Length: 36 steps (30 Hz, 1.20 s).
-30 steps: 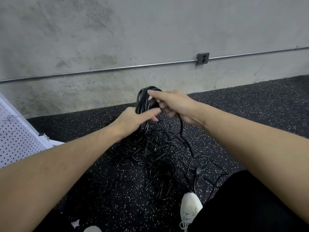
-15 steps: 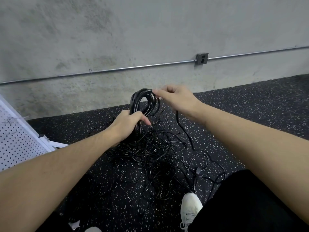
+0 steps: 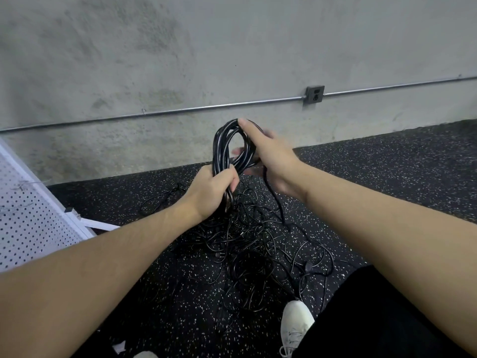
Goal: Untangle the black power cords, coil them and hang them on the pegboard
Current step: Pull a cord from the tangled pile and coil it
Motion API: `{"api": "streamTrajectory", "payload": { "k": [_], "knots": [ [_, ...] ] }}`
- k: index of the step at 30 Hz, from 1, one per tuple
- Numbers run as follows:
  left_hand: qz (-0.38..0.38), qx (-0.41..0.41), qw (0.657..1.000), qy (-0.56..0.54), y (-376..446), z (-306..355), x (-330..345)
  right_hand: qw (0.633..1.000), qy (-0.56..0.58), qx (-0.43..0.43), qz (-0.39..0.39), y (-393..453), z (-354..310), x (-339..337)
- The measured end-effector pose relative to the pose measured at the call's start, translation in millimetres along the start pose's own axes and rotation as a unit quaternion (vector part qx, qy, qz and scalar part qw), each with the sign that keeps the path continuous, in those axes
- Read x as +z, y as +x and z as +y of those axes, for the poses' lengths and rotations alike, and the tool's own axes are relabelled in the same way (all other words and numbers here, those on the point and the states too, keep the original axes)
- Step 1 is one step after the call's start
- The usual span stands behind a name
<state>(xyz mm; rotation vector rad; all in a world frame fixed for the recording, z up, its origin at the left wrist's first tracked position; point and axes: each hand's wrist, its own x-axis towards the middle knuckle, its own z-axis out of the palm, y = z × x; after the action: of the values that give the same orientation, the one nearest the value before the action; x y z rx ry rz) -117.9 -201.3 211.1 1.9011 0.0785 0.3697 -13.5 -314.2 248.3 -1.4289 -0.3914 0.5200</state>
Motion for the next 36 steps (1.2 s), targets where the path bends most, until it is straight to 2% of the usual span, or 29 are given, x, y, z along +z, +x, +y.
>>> {"api": "streamTrajectory", "payload": {
  "k": [3,6,11,15,19,23,26,28,30,32,36],
  "knots": [
    [-0.006,0.005,1.000,0.001,0.2,-2.8,0.0,0.999,-0.013,0.049,-0.009,0.1,2.7,7.9],
    [-0.013,-0.010,1.000,-0.013,0.5,-4.7,1.8,0.996,0.069,0.062,-0.002,3.5,3.5,15.8],
    [-0.059,-0.077,0.994,-0.060,2.8,-1.7,7.0,0.990,0.112,0.085,-0.023,1.6,3.0,16.2],
    [-0.096,-0.129,0.975,-0.155,5.5,-2.5,6.2,0.990,0.118,0.072,-0.009,1.6,4.5,14.9],
    [-0.069,-0.161,0.962,-0.211,2.2,-4.3,8.7,0.996,0.055,0.061,-0.024,1.2,4.6,10.6],
    [-0.020,-0.168,0.945,-0.279,3.5,-1.8,7.1,0.991,-0.032,0.083,-0.096,3.3,20.4,-2.5],
    [0.040,-0.158,0.939,-0.304,6.6,3.8,3.0,0.962,-0.169,0.099,-0.188,-0.6,37.0,-13.6],
    [0.067,-0.159,0.937,-0.305,8.4,5.2,-0.6,0.916,-0.254,0.130,-0.280,-3.4,43.2,-21.0],
    [0.087,-0.157,0.932,-0.314,10.7,3.6,-4.5,0.853,-0.328,0.156,-0.374,-5.9,45.5,-26.5],
    [0.098,-0.155,0.926,-0.329,12.9,1.4,-7.5,0.815,-0.376,0.154,-0.412,-6.9,45.5,-29.4],
    [0.135,-0.158,0.919,-0.335,16.3,2.9,-9.2,0.830,-0.348,0.140,-0.413,-5.6,43.4,-28.6]
  ]
}}
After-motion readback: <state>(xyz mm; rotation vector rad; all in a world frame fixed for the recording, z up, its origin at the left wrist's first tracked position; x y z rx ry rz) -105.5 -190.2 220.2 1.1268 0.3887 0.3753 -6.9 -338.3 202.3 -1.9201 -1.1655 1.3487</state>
